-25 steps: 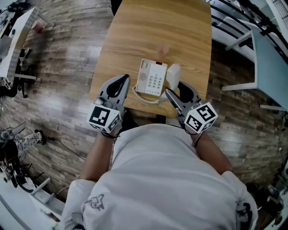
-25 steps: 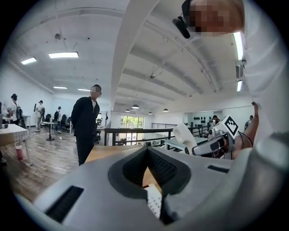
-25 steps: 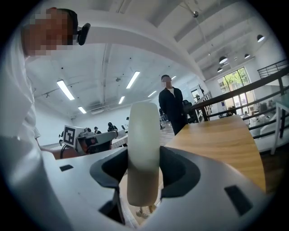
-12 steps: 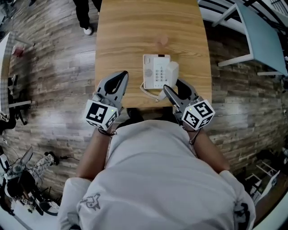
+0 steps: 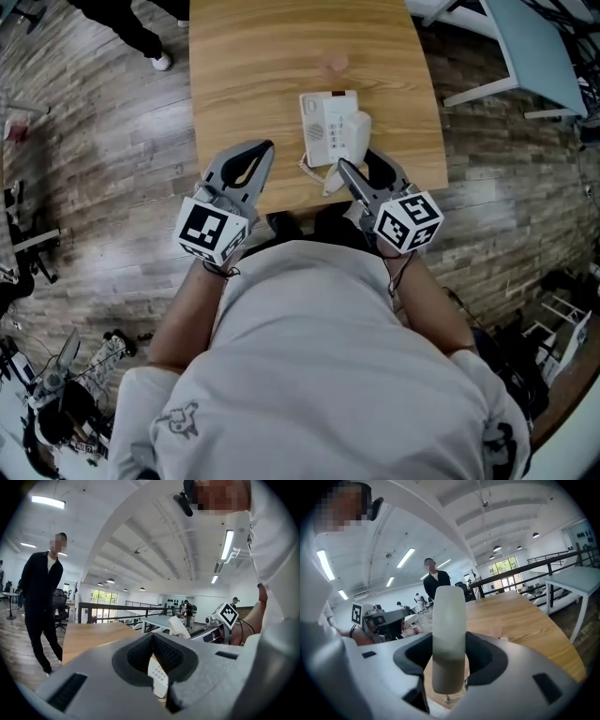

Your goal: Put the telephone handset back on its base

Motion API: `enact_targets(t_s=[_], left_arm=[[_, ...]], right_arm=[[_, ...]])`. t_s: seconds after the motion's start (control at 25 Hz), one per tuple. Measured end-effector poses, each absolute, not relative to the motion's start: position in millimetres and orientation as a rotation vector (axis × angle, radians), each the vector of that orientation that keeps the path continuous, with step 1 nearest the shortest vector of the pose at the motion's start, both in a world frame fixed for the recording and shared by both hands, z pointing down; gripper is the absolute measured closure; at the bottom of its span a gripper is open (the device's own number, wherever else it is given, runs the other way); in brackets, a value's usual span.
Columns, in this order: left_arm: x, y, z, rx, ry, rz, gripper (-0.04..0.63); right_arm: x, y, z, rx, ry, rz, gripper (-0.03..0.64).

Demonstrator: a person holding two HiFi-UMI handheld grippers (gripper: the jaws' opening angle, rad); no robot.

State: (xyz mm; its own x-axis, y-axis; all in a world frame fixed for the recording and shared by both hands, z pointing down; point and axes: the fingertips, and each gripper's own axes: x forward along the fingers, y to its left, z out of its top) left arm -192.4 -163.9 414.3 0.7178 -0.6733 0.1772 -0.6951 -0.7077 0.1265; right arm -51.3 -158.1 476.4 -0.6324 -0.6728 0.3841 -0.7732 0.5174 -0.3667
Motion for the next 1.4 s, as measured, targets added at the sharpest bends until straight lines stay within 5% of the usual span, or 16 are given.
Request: enact_targets(t_s=[1.4], left_arm=[[-194.3,-229.4,551.1,2.541,-1.007,0.335,0.589]], right_arm=[[-73.9,-240.9,637.2,1.248,-2.134,1.019,0.396]])
